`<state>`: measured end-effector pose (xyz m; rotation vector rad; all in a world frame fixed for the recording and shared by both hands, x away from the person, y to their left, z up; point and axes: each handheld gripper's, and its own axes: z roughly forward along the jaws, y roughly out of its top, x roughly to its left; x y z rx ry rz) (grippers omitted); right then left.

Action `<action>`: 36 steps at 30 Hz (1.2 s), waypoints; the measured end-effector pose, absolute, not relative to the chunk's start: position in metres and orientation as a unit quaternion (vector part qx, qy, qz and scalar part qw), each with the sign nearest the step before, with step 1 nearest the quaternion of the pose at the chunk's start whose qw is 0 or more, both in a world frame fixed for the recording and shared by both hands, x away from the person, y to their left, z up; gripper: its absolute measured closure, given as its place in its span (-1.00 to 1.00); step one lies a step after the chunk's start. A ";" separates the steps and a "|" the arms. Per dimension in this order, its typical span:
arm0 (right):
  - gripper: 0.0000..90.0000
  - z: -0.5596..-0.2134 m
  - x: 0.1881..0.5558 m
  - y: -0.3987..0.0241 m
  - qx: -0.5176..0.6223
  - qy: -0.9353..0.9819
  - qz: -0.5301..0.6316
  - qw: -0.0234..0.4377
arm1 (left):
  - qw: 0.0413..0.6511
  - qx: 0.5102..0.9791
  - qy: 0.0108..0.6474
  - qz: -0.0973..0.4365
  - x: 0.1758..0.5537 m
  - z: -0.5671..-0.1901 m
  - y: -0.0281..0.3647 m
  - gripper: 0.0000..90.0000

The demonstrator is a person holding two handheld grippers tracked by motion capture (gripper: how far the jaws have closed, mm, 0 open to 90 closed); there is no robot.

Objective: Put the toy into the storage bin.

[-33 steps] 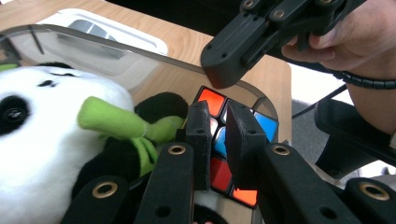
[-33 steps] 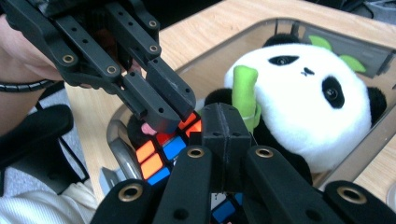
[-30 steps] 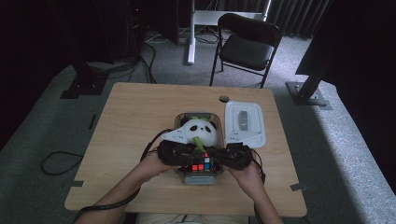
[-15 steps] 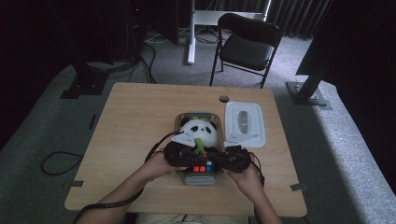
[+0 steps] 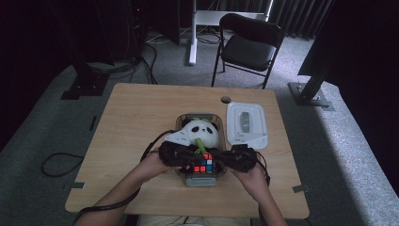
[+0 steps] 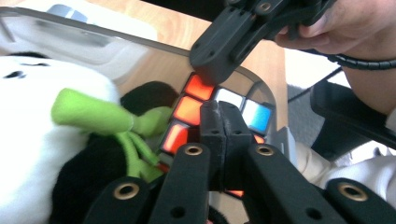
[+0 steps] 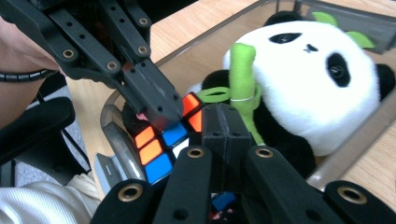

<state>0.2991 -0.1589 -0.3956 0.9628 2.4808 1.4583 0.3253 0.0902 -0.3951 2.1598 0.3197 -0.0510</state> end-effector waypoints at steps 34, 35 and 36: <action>-0.66 -0.423 0.324 -0.246 0.499 0.727 0.448 0.149 | 0.501 0.829 0.243 0.061 0.346 -0.406 0.156 -0.99; -0.66 -0.425 0.324 -0.247 0.503 0.726 0.439 0.162 | 0.500 0.828 0.246 0.062 0.347 -0.408 0.159 -0.99; -0.66 -0.425 0.324 -0.247 0.503 0.726 0.439 0.162 | 0.500 0.828 0.246 0.062 0.347 -0.408 0.159 -0.99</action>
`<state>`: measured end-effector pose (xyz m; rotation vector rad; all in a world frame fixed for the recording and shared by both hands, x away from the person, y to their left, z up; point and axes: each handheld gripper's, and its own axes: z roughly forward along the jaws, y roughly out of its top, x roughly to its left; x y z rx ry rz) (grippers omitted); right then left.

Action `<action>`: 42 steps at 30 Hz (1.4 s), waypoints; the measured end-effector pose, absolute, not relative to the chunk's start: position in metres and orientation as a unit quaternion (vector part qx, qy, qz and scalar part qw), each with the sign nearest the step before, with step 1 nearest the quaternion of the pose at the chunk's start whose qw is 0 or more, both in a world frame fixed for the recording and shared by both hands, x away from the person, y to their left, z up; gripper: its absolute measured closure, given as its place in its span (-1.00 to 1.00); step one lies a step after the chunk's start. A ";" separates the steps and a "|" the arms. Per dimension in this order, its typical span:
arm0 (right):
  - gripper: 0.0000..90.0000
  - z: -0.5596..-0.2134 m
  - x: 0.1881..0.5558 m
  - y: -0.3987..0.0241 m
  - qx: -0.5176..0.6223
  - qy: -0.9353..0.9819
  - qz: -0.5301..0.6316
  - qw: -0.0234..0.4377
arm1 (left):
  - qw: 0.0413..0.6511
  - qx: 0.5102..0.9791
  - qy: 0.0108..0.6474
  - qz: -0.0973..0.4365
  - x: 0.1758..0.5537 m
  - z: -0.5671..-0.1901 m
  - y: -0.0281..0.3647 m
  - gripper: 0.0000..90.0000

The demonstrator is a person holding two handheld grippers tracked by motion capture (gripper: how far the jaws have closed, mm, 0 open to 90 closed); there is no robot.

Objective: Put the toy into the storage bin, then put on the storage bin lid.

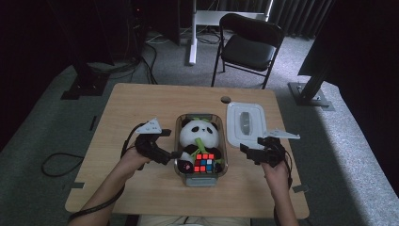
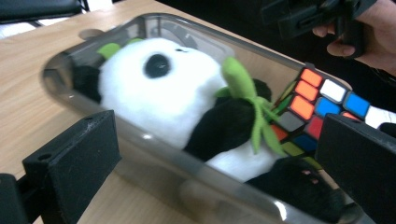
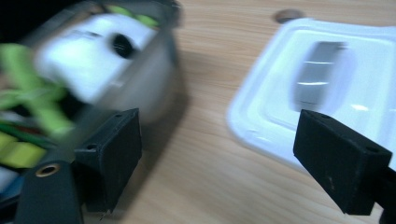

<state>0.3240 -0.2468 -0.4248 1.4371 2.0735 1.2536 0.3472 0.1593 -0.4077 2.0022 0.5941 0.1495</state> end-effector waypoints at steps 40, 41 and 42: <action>-0.68 -0.472 0.395 -0.268 0.565 0.712 0.351 0.225 | 0.463 0.810 0.343 0.109 0.365 -0.487 0.206 -0.99; -0.68 -0.473 0.398 -0.268 0.569 0.709 0.351 0.224 | 0.465 0.810 0.342 0.107 0.365 -0.490 0.205 -0.99; -0.68 -0.473 0.401 -0.269 0.572 0.706 0.353 0.222 | 0.464 0.810 0.342 0.107 0.365 -0.491 0.205 -0.99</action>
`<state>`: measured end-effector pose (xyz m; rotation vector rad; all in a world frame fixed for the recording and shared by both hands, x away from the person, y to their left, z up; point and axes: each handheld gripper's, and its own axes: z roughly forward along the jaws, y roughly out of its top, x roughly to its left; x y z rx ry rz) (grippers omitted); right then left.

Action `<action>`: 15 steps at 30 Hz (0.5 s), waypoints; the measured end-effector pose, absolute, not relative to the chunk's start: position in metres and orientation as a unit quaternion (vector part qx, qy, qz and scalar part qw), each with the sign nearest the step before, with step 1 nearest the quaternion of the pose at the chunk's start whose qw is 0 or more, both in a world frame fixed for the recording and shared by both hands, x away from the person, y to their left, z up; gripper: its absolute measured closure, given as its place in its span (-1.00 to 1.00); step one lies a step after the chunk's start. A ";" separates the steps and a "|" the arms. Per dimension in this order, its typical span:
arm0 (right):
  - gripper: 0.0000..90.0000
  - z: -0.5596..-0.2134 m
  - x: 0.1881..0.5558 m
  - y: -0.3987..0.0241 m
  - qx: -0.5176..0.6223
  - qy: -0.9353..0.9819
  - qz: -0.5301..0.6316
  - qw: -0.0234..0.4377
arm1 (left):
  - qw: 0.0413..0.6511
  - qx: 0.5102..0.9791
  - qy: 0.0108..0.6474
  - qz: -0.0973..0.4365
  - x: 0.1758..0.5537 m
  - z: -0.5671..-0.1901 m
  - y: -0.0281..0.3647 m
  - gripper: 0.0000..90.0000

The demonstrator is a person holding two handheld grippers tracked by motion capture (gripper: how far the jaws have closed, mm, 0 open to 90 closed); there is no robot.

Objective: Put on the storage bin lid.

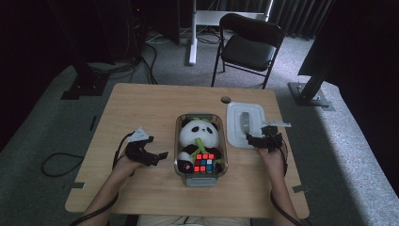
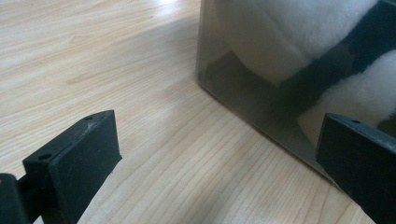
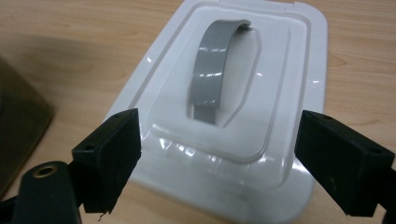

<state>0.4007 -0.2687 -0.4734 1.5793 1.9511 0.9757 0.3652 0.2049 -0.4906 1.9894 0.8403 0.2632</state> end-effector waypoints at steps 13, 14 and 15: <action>-0.51 -0.484 0.440 -0.254 0.572 0.710 0.329 0.247 | 0.461 0.813 0.337 0.110 0.367 -0.495 0.197 -0.99; -0.51 -0.484 0.440 -0.254 0.572 0.710 0.329 0.247 | 0.461 0.813 0.337 0.110 0.367 -0.495 0.197 -0.99; -0.36 -0.487 0.446 -0.250 0.575 0.709 0.329 0.244 | 0.462 0.814 0.336 0.109 0.367 -0.495 0.195 -0.99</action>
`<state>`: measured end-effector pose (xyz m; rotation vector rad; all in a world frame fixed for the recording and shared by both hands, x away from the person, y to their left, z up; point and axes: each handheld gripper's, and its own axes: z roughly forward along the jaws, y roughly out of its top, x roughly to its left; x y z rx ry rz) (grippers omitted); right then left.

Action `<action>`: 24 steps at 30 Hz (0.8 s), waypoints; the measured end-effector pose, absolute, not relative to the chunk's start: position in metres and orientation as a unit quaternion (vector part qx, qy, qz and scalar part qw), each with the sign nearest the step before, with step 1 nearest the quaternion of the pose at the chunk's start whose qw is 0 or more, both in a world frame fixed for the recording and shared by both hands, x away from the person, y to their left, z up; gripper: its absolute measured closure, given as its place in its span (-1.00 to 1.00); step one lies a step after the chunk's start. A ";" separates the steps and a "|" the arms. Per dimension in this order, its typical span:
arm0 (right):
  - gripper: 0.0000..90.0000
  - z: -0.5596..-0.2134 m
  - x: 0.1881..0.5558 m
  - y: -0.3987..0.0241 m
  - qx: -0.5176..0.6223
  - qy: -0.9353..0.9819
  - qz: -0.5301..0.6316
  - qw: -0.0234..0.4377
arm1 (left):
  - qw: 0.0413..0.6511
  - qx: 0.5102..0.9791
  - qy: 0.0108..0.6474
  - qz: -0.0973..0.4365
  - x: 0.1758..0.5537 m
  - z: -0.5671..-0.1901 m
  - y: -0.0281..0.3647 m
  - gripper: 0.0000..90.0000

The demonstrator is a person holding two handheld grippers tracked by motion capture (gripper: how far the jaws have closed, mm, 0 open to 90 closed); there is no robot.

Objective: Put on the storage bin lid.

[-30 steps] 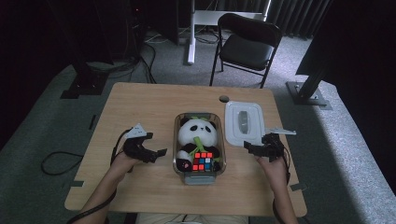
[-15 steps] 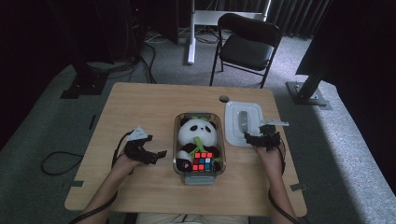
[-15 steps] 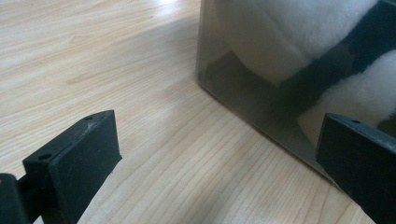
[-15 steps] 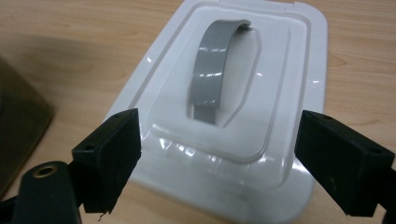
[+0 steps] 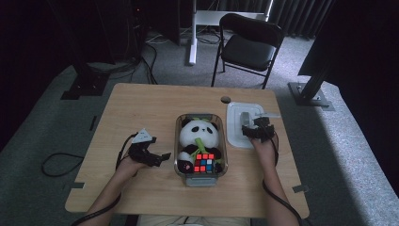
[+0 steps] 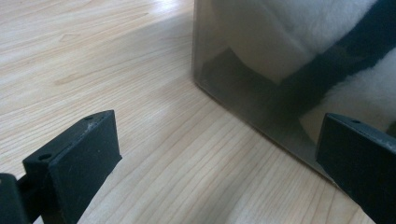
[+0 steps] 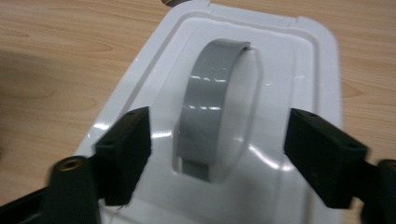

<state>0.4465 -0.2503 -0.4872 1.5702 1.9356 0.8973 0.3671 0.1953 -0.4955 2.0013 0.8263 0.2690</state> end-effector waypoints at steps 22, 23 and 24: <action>0.50 -0.493 0.455 -0.245 0.589 0.701 0.340 0.218 | 0.470 0.820 0.308 0.107 0.366 -0.489 0.175 -0.99; 0.51 -0.489 0.452 -0.247 0.589 0.697 0.346 0.218 | 0.468 0.822 0.306 0.108 0.366 -0.488 0.174 -0.99; 0.51 -0.485 0.449 -0.248 0.588 0.695 0.351 0.219 | 0.467 0.823 0.305 0.111 0.366 -0.488 0.173 -0.99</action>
